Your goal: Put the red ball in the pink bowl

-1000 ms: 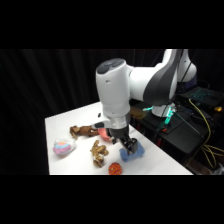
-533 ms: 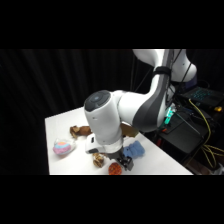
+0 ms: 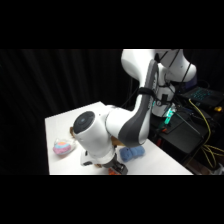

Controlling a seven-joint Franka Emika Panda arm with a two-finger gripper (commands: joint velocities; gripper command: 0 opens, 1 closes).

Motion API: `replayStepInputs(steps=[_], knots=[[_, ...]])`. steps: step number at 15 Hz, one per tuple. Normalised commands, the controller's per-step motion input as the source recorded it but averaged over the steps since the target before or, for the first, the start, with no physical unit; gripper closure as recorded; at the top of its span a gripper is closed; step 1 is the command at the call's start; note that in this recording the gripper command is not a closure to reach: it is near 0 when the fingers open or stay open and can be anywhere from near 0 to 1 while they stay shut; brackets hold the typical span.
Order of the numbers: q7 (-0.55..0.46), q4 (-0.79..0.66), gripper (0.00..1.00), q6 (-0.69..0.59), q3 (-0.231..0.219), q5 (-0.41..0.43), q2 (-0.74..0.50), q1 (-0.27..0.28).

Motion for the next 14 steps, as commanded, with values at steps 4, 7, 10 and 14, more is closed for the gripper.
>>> replayStepInputs(steps=[4, 7, 10, 14], knots=[[-0.24, 0.24, 1.0, -0.25, 0.098, 0.092, 0.09, -0.083], [-0.21, 0.17, 1.0, -0.19, 0.069, 0.081, 0.01, -0.083], [-0.18, 0.03, 0.77, -0.12, 0.067, 0.083, -0.1, -0.074], [-0.19, -0.18, 0.21, -0.12, 0.082, 0.113, -0.37, -0.111]])
